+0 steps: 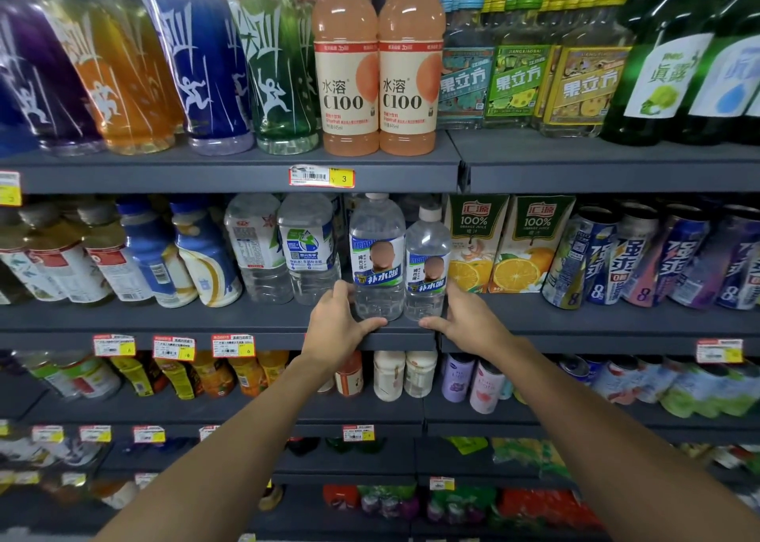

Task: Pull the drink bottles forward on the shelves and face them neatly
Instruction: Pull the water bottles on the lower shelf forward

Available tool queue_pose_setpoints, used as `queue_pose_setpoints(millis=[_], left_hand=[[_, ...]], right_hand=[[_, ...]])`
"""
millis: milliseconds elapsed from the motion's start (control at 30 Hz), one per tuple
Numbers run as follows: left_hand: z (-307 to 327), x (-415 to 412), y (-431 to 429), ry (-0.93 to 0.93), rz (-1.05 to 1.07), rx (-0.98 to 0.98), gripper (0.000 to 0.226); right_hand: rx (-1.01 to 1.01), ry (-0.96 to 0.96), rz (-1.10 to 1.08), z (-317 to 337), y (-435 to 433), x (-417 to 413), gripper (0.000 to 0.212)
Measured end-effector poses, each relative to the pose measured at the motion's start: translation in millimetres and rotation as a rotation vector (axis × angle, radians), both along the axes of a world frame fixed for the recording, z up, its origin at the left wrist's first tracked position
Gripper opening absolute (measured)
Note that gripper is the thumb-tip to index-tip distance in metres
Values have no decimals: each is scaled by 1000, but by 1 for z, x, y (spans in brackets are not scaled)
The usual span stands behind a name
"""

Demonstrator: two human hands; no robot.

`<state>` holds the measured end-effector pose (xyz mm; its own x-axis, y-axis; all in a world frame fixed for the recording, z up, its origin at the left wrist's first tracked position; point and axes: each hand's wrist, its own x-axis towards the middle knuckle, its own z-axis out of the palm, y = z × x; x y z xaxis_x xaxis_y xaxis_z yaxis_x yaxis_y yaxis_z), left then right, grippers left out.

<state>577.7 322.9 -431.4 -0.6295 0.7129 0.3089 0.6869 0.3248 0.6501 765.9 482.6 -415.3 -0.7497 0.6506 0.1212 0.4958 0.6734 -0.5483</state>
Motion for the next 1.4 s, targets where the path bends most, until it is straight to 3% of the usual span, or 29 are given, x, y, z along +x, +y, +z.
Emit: queue_pose_setpoints(millis=[633,833,967,1033,1200,1400], left_hand=[[2,11,-2,20,33,-39,72],[13,12,-7,33,-1,-112,61],[16,-3,-26,39,-35,-60,58],[15,-14,-38,62,-25,10,46],[17,-55,-66,128,77,122,27],[19,-97,-86,57,216,204,34]], right_hand=[[-15,-18,-51,4,-7,-2,73],[29,-5,-124,5,-13,0,69],[69,35,-224,1,-18,5,87],[77,75,-289,-1,-24,6,97],[138,408,-506,-6,-63,-17,65],[159,575,-600,-7,-117,-85,50]])
